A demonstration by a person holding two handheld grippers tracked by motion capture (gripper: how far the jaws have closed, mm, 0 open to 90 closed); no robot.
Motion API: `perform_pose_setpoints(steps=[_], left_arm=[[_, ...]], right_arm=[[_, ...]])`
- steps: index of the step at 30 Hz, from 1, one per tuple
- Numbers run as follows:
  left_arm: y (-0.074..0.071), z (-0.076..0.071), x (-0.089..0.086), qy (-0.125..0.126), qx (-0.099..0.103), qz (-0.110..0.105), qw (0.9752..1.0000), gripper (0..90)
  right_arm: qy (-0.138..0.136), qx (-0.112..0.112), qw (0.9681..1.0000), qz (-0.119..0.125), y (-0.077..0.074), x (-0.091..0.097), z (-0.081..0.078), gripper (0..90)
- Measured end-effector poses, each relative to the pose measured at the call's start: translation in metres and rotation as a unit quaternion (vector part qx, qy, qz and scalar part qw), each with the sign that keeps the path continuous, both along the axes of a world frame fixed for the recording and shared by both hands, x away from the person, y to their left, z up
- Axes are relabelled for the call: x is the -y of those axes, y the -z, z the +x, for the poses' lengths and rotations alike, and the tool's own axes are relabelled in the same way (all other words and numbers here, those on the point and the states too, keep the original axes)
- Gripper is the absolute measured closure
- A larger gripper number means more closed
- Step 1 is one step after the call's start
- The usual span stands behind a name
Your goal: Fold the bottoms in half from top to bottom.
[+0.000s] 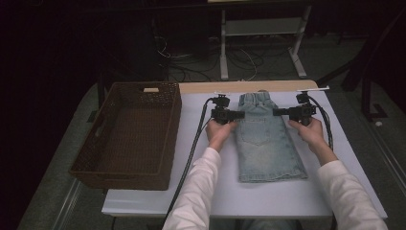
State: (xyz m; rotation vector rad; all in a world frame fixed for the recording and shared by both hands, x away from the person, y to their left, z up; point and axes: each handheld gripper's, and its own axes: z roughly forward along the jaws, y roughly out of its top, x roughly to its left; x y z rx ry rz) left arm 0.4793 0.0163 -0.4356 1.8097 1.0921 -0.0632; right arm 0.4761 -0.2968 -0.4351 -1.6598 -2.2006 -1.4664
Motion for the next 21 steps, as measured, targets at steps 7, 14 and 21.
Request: perform_pose_setpoints(steps=[7,14,21], left_arm=[[0.004,-0.006,-0.001,0.001,0.015,-0.015,0.9998,83.4],[0.000,-0.014,-0.005,0.012,0.026,-0.038,0.9988,84.4],[-0.002,-0.023,-0.008,0.021,0.036,-0.056,0.9975,84.7]], right_arm=[[0.005,0.012,0.9993,0.035,0.011,0.007,-0.009,79.7],[-0.005,0.016,0.9985,0.052,0.006,0.012,-0.017,79.8],[-0.009,0.021,0.9973,0.070,0.000,0.015,-0.030,79.8]])
